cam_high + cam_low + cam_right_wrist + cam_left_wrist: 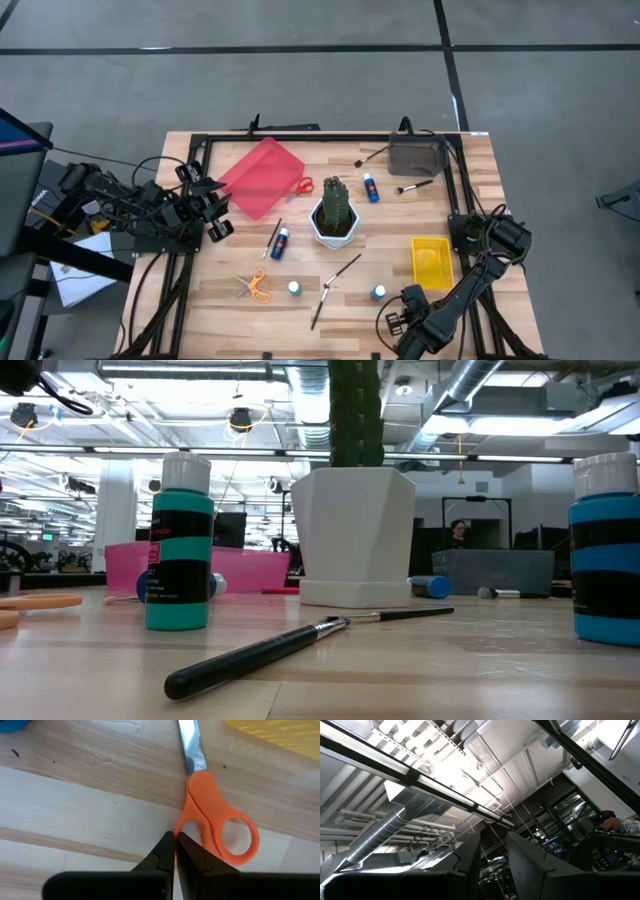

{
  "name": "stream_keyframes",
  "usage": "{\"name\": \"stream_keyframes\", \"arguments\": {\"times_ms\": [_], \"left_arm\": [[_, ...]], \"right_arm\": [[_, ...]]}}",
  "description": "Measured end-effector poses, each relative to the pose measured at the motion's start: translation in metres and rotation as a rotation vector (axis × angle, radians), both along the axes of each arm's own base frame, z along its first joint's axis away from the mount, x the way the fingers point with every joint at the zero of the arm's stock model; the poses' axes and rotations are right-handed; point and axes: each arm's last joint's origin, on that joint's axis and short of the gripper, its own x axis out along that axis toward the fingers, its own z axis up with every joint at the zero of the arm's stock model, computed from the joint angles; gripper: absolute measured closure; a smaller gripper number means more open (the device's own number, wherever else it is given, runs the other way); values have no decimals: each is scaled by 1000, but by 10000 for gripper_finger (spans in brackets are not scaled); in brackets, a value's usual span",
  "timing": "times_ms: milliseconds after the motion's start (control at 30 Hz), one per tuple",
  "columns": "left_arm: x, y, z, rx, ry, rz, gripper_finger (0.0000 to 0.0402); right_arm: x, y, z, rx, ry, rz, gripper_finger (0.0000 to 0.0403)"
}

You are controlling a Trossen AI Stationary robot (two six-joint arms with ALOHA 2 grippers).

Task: Pick & Place Paint Supplies
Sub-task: Put the orange scissors into the pink bin

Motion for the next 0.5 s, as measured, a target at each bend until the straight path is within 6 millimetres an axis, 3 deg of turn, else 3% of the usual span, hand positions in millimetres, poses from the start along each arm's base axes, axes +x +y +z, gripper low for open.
{"name": "stream_keyframes", "arguments": {"times_ms": [133, 267, 500], "left_arm": [[0, 0, 0, 0, 0, 0, 314], [0, 0, 0, 0, 0, 0, 314], [0, 0, 0, 0, 0, 0, 315]], "right_arm": [[-1, 0, 8, -27, 19, 23, 401], [2, 3, 36, -30, -29, 31, 402], [8, 5, 67, -94, -102, 45, 402]]}}
